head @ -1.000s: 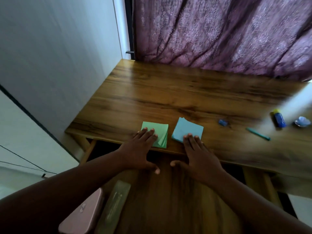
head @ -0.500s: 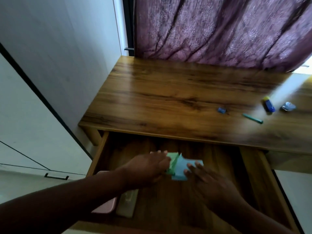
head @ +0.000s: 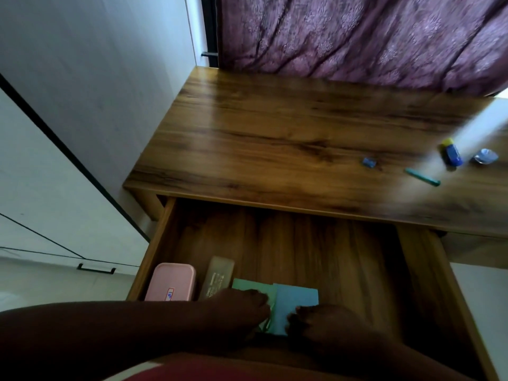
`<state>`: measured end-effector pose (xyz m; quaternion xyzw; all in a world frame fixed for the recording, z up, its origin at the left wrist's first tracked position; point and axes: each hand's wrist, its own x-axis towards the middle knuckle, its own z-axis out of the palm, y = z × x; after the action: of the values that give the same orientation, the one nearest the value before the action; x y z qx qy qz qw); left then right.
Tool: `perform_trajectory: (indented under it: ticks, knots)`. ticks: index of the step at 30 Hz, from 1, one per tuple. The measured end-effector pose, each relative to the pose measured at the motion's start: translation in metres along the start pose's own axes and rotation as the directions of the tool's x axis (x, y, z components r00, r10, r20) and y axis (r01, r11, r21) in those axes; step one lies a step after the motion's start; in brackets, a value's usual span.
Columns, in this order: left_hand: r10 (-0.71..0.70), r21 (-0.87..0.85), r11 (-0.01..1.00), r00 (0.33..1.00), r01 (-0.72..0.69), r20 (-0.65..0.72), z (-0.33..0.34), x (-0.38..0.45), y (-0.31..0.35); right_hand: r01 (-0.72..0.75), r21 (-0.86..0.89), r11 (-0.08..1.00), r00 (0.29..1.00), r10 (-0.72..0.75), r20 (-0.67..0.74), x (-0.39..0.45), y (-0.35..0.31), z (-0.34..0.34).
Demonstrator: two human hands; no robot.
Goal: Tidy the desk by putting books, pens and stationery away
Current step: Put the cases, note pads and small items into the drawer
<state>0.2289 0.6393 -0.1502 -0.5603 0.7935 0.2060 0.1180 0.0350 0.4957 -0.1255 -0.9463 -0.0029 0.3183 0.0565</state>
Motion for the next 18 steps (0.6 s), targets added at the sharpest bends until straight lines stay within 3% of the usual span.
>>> perform_trajectory:
  ticks: [3,10,12,14,18]
  knots:
    - [0.047,0.045,0.998,0.998,-0.048,0.029,-0.005,0.004,0.002,0.203,-0.024,0.979,0.977,-0.200,0.068,0.004,0.008,0.010]
    - [-0.077,-0.056,0.994,0.979,0.089,0.187,-0.028,0.007,0.008,0.091,0.209,0.974,0.995,-0.095,0.009,-0.007,0.003,0.002]
    - [-0.106,-0.163,0.978,0.981,0.133,0.161,-0.041,0.007,0.007,0.020,0.317,0.948,0.999,-0.004,-0.050,-0.013,0.005,0.001]
    - [-0.108,-0.247,0.962,0.993,0.115,0.043,-0.067,0.010,0.006,-0.062,0.406,0.912,0.974,0.143,-0.173,-0.025,0.013,-0.008]
    - [-0.120,-0.332,0.942,0.976,0.053,-0.184,-0.132,0.032,0.002,-0.206,0.471,0.858,0.833,0.406,-0.376,-0.067,0.046,-0.043]
